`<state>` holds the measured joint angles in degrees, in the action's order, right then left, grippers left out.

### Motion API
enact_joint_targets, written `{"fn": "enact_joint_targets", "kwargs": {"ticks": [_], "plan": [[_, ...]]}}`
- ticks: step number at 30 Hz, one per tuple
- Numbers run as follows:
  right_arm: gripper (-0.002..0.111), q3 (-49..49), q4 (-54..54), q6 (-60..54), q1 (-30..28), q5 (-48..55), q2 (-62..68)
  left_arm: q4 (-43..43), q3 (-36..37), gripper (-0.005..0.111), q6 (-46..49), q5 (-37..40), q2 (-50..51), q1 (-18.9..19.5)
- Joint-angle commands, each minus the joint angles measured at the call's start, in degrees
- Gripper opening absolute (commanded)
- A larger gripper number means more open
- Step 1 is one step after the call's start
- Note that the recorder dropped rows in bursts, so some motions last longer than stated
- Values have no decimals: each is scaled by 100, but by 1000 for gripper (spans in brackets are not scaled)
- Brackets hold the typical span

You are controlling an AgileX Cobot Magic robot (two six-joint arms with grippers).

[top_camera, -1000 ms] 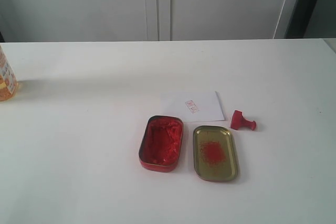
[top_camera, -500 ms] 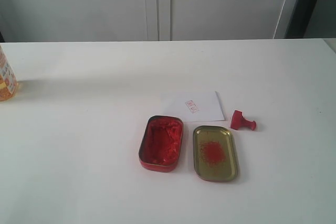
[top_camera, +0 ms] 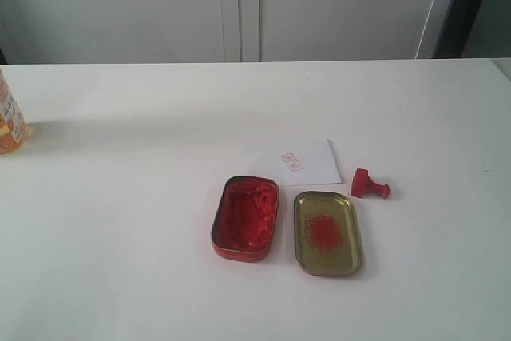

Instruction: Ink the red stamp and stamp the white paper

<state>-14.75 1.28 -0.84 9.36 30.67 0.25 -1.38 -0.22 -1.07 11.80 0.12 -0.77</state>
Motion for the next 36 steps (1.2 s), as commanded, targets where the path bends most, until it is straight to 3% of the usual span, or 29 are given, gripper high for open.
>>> {"fn": "enact_joint_targets", "kwargs": {"ticks": [1,12,36], "plan": [[0,187,-28,21,25,-105,-25,0,22,0,-24,-20,-12,7],[0,584,-28,21,-318,-506,-25,0,22,0,-24,-20,-12,7],[0,1354,-17,21,-318,-877,-25,0,22,0,-24,-20,-12,7]]}}
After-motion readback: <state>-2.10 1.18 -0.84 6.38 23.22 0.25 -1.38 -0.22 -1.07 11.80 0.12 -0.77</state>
